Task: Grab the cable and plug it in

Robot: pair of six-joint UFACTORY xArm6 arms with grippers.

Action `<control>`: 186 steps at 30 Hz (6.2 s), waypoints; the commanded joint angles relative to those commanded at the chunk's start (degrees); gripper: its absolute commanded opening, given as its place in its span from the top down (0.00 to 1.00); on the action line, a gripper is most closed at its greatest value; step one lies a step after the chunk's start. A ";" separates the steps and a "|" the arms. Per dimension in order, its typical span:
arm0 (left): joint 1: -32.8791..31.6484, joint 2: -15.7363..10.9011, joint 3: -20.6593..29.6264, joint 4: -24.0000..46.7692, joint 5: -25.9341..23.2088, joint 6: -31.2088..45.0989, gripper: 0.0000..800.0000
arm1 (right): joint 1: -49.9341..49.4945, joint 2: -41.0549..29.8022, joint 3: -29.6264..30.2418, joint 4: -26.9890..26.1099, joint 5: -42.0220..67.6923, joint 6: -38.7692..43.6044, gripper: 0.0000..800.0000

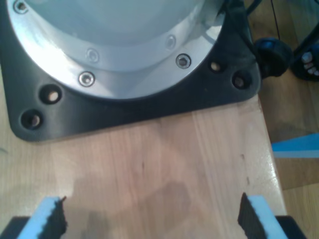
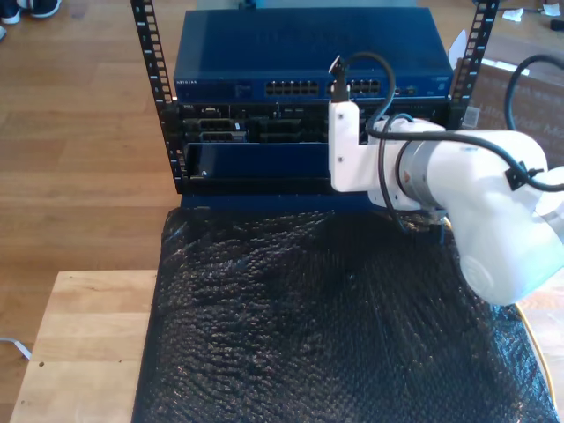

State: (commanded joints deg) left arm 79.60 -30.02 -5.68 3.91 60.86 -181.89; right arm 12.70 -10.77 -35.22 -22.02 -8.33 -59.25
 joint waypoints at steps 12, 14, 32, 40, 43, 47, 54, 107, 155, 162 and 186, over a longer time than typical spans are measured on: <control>0.00 0.00 0.00 0.00 0.00 0.00 0.00 | -4.66 0.00 -1.67 -0.18 -6.77 -1.14 1.00; 0.00 0.00 0.00 0.00 0.00 0.00 0.00 | -4.66 0.09 -1.23 -0.18 -8.09 -1.14 1.00; 0.00 0.00 0.00 0.00 0.00 0.00 0.00 | -5.10 2.55 7.74 0.44 -32.35 -12.04 1.00; 0.00 0.00 0.00 0.00 0.00 0.00 0.00 | -5.54 5.89 9.05 0.62 -41.32 -20.22 1.00; 0.00 0.00 0.00 -0.09 0.00 0.00 0.00 | -5.45 6.33 8.70 0.53 -41.23 -20.40 1.00; 0.00 0.00 0.00 0.00 0.00 0.00 0.00 | -5.10 5.71 9.05 0.35 -41.23 -20.40 1.00; 0.00 0.00 0.00 0.00 0.00 0.00 0.00 | -3.08 5.19 9.32 0.70 -40.97 -20.31 1.00; 0.00 0.09 0.00 0.00 0.00 0.00 0.00 | 2.64 36.31 -6.24 30.42 -72.79 -29.54 1.00; 0.00 0.09 0.00 0.00 0.00 0.00 0.00 | 11.78 55.56 -32.70 56.62 -75.52 -44.75 1.00; 0.00 0.09 0.00 0.00 0.00 0.00 0.00 | 12.31 56.00 -33.05 56.70 -75.60 -44.75 1.00; 0.00 0.09 0.00 0.00 0.00 0.00 0.00 | 12.75 58.90 -37.89 59.16 -75.43 -44.66 1.00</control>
State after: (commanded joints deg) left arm 79.60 -29.93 -5.68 3.91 60.86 -181.89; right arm 25.45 48.13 -73.11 37.14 -83.76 -103.91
